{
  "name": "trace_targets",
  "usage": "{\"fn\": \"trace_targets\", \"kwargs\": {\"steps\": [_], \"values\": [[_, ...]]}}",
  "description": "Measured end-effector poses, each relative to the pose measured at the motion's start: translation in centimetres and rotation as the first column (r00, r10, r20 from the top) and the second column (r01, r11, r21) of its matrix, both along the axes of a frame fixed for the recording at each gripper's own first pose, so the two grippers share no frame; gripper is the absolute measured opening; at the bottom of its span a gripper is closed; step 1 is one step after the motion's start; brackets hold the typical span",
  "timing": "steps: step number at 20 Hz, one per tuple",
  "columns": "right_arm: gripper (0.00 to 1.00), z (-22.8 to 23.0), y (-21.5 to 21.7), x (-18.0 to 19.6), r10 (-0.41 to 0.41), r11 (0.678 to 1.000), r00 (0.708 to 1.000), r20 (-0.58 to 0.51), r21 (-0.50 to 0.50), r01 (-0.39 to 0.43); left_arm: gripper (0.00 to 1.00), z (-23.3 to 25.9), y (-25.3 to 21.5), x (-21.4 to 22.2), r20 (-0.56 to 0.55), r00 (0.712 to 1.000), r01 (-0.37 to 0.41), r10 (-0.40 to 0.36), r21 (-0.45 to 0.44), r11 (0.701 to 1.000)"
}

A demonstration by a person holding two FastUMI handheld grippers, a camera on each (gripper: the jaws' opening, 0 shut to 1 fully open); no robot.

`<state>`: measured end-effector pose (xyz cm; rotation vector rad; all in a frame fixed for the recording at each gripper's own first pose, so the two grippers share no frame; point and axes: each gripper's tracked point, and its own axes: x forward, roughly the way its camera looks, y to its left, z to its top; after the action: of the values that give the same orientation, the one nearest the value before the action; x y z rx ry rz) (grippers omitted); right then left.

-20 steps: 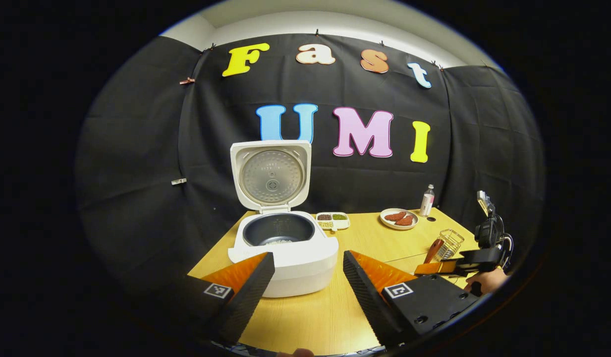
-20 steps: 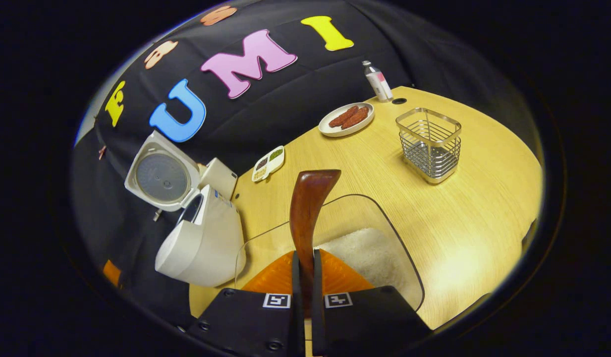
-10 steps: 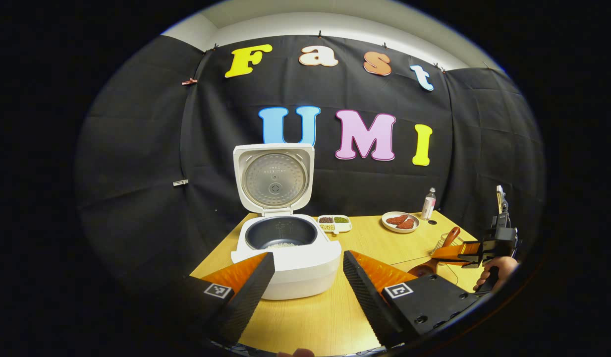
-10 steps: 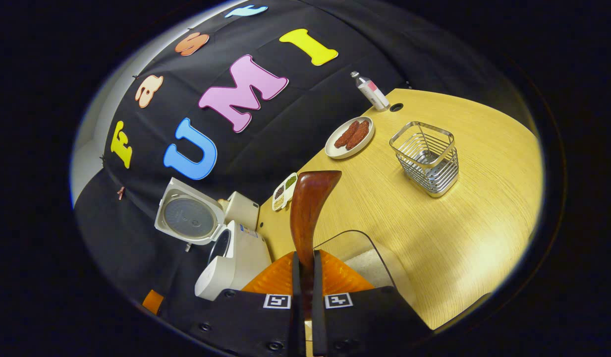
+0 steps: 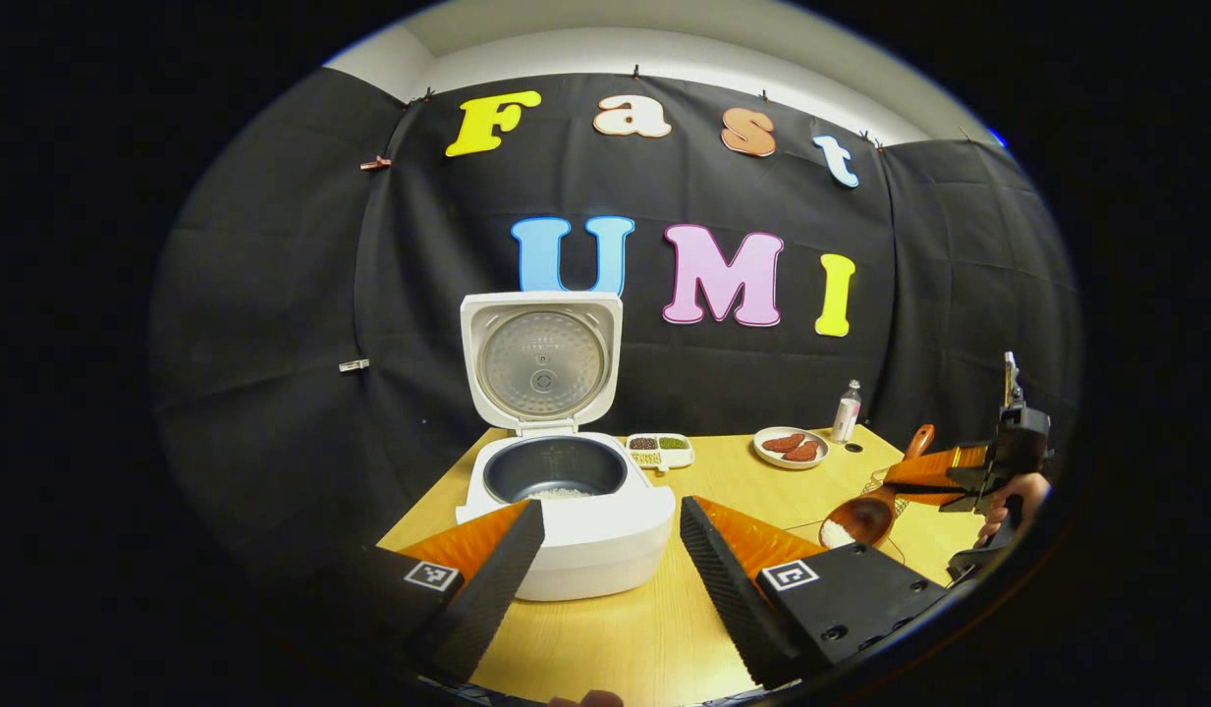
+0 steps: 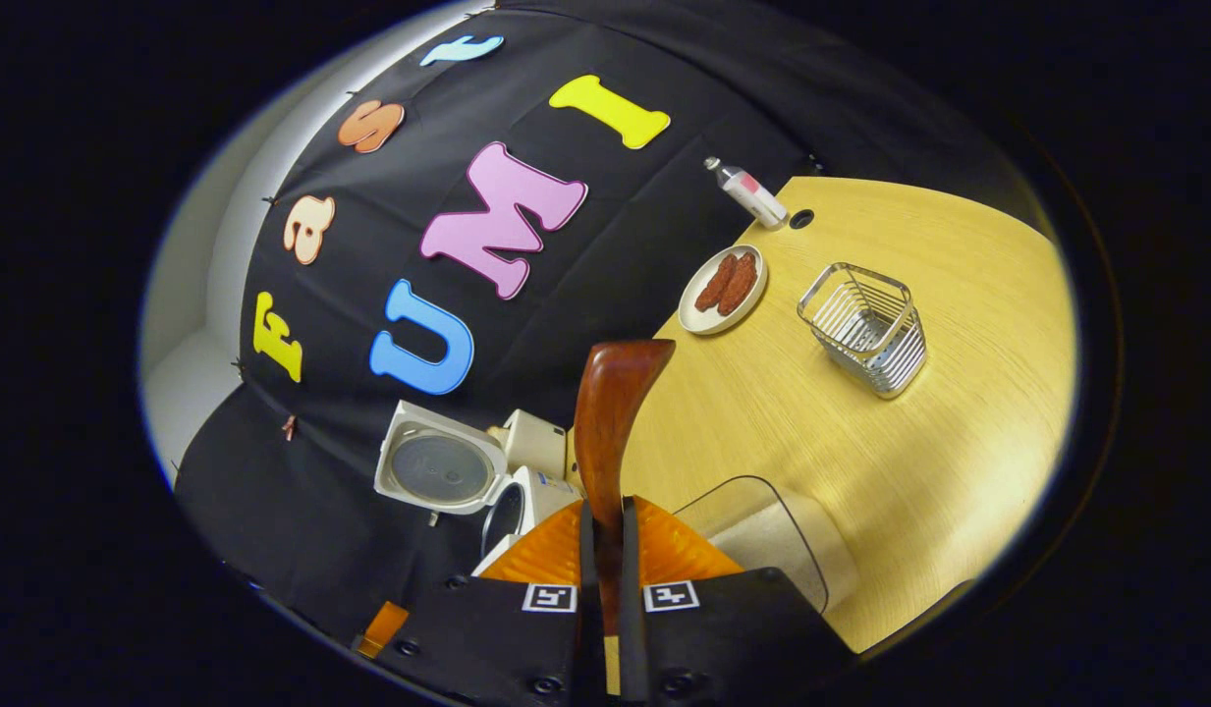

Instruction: Close the left gripper, press the button to open the rice cooker; take a wooden spoon from the chopstick holder with the right hand, scoop a spoonful of rice and pour it into the rice cooker, then put the wooden spoon back into the chopstick holder.

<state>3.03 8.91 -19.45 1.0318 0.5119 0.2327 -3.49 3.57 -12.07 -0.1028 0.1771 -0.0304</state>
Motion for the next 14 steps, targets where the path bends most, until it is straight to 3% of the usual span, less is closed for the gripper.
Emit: {"fn": "trace_targets", "kwargs": {"steps": [6, 14], "values": [[0.10, 5.0, 2.9, 0.9, 0.013, 0.998, 0.999, 0.031, 0.067, -0.015, 0.96, -0.8, -0.4, -0.6, -0.006, 1.000, 0.016, -0.016, -0.040, 0.999], [0.10, 11.1, 11.2, 4.0, 0.066, 0.993, 0.992, 0.109, 0.094, -0.077, 0.96, -1.7, 1.8, -1.4, -0.005, 1.000, -0.008, 0.008, -0.040, 0.999]]}}
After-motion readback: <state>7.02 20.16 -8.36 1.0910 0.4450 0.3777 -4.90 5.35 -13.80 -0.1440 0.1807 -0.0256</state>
